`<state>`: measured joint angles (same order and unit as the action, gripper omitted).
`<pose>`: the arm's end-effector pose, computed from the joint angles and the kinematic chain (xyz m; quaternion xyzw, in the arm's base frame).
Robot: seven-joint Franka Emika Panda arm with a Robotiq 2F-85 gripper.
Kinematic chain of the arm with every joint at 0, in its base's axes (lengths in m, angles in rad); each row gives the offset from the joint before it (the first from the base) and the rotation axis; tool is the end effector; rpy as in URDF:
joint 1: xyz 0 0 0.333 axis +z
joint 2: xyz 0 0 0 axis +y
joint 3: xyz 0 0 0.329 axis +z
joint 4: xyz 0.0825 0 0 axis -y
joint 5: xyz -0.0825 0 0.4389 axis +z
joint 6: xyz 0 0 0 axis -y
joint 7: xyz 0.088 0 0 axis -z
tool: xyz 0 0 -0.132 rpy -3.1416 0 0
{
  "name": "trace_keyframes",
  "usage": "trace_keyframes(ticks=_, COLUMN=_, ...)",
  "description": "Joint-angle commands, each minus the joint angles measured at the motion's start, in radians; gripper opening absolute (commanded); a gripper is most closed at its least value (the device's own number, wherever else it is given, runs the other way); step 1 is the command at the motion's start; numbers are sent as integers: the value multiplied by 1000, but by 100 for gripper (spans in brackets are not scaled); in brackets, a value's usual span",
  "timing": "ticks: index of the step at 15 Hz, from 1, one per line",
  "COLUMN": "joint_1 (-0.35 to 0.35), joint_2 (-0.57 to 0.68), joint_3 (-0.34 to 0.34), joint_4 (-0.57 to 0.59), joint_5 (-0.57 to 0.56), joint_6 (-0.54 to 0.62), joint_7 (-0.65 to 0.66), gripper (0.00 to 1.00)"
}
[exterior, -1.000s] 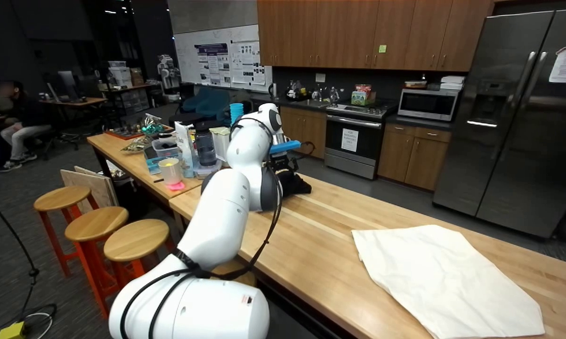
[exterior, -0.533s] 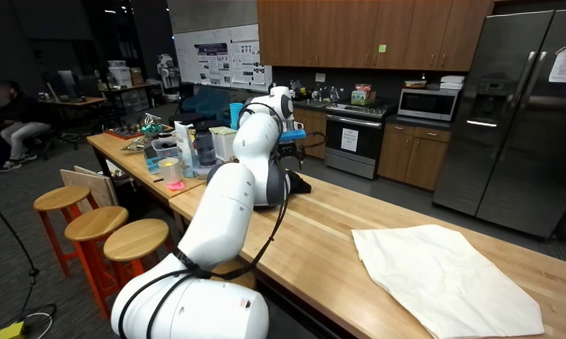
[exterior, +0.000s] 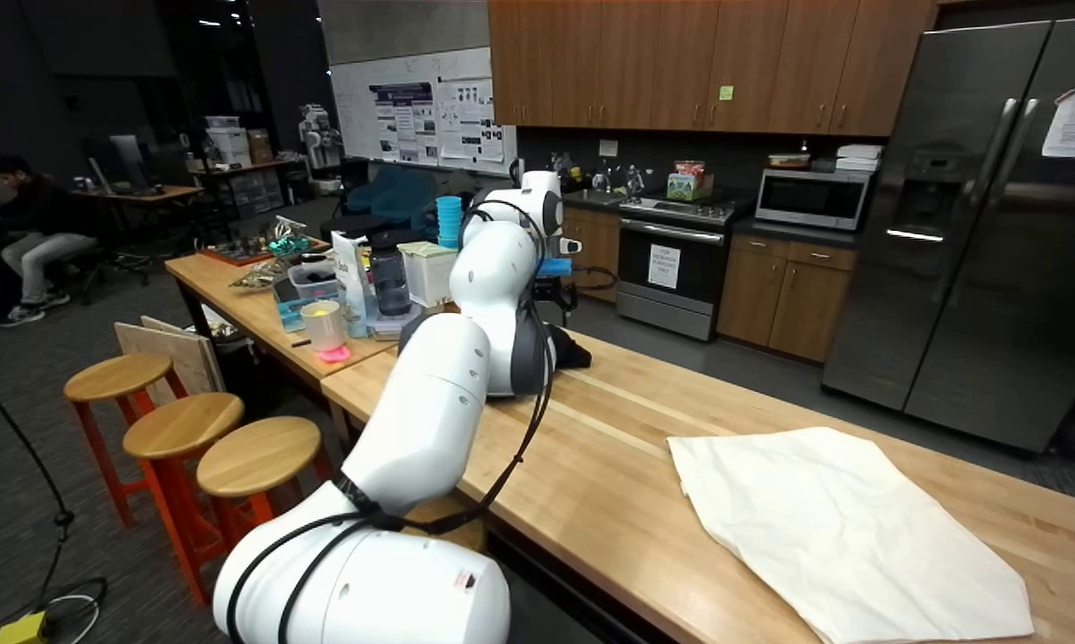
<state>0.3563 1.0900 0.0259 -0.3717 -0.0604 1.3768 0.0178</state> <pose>0.7815 0.2904 0.4030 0.9843 0.1701 -0.0381 0.0262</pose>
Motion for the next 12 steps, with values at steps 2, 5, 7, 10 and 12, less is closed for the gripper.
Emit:
trace_keyframes(ticks=2, joint_1=3, joint_2=45, joint_3=11, joint_4=10, joint_5=25, joint_6=89, joint_7=94, gripper=100)
trace_keyframes(ticks=5, joint_1=15, joint_2=75, joint_3=5, joint_4=9, joint_5=20, joint_6=90, joint_7=138, gripper=100)
trace_keyframes(ticks=7, joint_1=20, joint_2=100, joint_3=7, joint_4=17, joint_5=22, joint_6=90, joint_7=155, gripper=100)
trace_keyframes(ticks=10, joint_1=25, joint_2=124, joint_3=8, joint_4=18, joint_5=24, joint_6=81, joint_7=175, gripper=100)
trace_keyframes(ticks=12, joint_1=30, joint_2=134, joint_3=9, joint_4=18, joint_5=25, joint_6=75, joint_7=188, gripper=100)
